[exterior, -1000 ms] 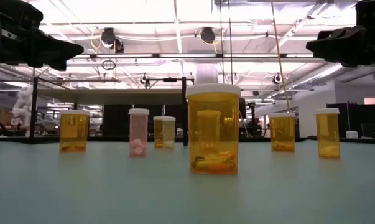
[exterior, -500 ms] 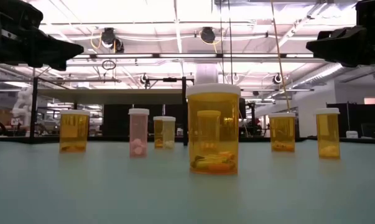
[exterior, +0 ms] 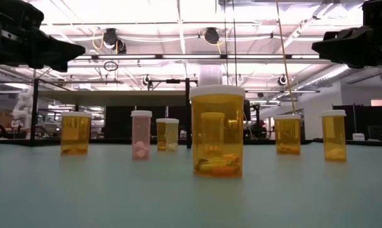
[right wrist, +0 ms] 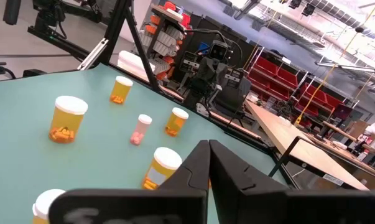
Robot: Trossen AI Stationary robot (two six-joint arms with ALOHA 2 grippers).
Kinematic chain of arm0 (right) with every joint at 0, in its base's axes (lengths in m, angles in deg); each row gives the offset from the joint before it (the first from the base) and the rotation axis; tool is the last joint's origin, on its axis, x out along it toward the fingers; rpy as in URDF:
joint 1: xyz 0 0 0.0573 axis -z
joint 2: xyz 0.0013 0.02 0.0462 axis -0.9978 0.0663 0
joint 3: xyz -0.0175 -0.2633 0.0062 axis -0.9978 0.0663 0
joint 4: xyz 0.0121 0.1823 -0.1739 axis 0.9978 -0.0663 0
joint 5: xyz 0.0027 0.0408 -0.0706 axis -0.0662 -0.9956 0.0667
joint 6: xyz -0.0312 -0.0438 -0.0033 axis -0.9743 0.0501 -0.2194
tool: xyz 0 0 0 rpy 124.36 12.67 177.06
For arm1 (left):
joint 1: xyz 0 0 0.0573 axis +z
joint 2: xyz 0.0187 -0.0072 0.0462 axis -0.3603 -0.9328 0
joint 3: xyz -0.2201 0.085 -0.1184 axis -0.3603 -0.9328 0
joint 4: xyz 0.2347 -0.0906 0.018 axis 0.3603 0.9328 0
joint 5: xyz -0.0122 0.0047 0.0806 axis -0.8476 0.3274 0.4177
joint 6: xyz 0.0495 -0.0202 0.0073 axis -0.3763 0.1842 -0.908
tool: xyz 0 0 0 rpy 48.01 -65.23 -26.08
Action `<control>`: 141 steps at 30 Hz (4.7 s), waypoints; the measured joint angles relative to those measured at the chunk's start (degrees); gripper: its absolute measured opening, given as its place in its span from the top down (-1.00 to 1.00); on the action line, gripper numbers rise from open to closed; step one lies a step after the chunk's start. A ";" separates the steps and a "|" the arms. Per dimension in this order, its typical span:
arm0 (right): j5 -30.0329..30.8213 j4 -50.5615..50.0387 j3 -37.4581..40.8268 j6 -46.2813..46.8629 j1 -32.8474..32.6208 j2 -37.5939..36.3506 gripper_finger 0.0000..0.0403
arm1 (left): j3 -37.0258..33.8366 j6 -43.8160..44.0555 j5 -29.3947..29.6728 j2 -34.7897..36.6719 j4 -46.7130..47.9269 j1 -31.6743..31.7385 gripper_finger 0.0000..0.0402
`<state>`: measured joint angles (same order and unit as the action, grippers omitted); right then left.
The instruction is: Pick and place medicine bottles onto shelf by color
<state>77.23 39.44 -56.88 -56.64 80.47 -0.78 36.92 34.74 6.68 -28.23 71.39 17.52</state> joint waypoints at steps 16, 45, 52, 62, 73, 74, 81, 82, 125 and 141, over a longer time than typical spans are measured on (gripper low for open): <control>0.01 0.01 0.00 -0.25 0.01 0.00 1.00 | 0.01 0.00 0.01 0.00 0.00 -0.01 0.84; -0.01 -0.04 0.00 26.63 -0.01 0.00 1.00 | 0.01 12.40 0.12 0.01 -1.56 0.05 0.84; 1.53 -0.62 0.00 32.05 0.01 0.00 1.00 | 7.14 13.82 0.37 -2.78 2.11 0.05 0.84; 1.48 -0.77 0.00 39.34 0.01 0.02 1.00 | 30.07 13.50 1.44 -16.65 21.01 0.05 0.84; 1.48 -0.91 0.00 42.21 0.01 0.02 1.00 | 55.75 12.85 1.55 -33.92 42.19 0.05 0.84; 1.48 -0.91 0.00 42.59 0.01 0.02 1.00 | 58.10 12.46 1.55 -35.43 43.97 0.05 0.84; 1.48 -0.96 0.00 47.00 0.01 0.02 1.00 | 73.95 13.44 1.55 -45.35 58.56 0.05 0.84; 1.48 -0.97 0.00 47.74 0.01 0.02 1.00 | 76.02 13.92 1.55 -46.68 60.44 0.05 0.84; 9.30 2.31 -0.59 47.84 0.01 2.81 1.00 | 70.27 18.62 3.51 -77.85 74.61 -5.71 -0.68; 9.30 2.37 -0.59 47.76 0.01 4.59 1.00 | 64.58 25.77 2.88 -83.10 63.79 -14.51 -0.99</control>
<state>86.53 41.82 -57.47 -8.88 80.48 3.81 101.50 60.52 9.56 -111.33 135.17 3.01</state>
